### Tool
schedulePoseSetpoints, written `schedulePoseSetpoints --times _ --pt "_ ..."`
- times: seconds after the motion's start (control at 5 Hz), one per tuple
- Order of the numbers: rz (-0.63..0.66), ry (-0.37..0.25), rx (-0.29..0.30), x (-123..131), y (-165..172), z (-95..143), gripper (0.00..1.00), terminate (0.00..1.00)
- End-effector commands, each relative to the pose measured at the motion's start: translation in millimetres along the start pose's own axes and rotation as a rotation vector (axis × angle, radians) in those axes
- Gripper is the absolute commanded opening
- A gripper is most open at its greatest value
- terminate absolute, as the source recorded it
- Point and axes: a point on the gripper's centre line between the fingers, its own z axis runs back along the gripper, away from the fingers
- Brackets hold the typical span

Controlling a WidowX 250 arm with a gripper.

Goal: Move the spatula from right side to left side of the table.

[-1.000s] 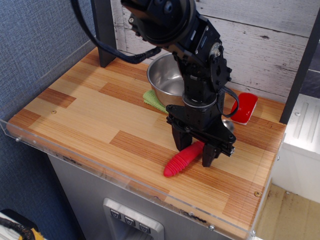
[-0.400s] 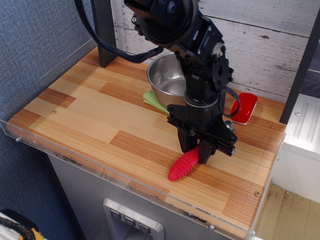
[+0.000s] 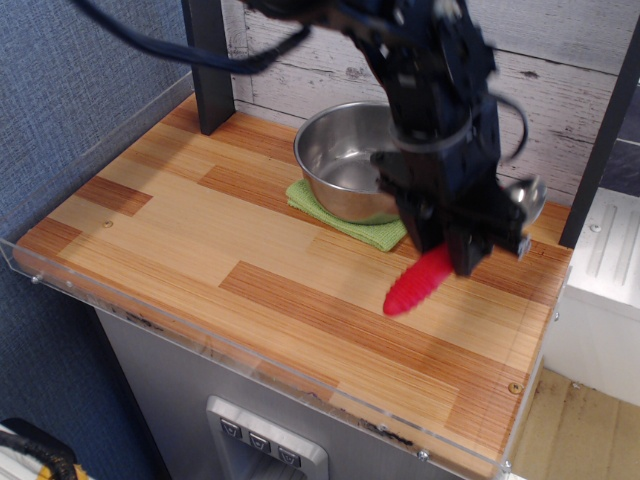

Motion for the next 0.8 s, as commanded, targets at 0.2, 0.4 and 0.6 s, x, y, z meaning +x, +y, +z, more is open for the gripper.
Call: schedulePoseSetpoints --times 0.2,0.4,0.6 --pt "0.141 -0.047 0.226 -20 104 77 0.00 0.00" --pt "0.199 0.014 0.251 -33 139 84 0.00 0.00" --pt "0.237 0.082 0.277 -41 166 75 0.00 0.00"
